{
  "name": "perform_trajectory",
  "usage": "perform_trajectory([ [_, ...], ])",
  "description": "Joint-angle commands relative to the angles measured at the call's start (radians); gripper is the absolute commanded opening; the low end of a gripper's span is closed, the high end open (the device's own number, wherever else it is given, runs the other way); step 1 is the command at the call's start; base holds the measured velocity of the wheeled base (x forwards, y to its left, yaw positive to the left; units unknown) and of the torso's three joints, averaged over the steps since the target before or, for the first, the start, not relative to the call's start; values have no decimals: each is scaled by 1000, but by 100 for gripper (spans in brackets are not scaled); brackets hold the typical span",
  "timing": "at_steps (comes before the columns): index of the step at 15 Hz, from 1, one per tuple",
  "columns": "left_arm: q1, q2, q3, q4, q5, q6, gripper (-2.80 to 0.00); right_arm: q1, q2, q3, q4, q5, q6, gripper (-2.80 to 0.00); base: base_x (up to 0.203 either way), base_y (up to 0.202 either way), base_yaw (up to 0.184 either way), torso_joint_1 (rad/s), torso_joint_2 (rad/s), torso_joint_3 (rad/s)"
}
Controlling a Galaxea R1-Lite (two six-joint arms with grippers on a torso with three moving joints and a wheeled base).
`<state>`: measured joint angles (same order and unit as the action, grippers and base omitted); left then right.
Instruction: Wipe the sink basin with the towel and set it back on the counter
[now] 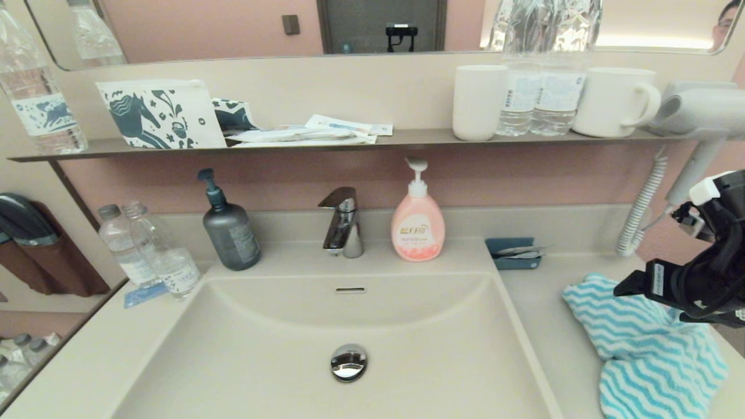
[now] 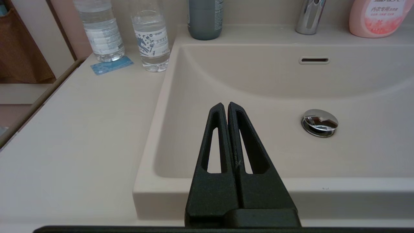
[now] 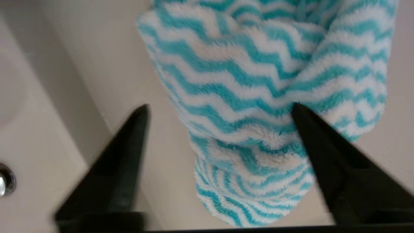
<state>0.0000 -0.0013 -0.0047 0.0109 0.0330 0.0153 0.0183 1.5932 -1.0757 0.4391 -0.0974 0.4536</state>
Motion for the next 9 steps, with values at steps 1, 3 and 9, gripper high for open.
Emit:
perform_trajectory([
  [1, 0, 1, 0, 0, 1, 0, -280, 4, -26, -43, 43, -2, 0, -280, 0, 0, 0, 0, 0, 0],
  [3, 0, 1, 0, 0, 1, 0, -280, 4, -73, -96, 170, -6, -12, -280, 0, 0, 0, 0, 0, 0],
  [9, 0, 1, 0, 0, 1, 0, -280, 5, -242, -57, 206, -10, -120, -280, 0, 0, 0, 0, 0, 0],
])
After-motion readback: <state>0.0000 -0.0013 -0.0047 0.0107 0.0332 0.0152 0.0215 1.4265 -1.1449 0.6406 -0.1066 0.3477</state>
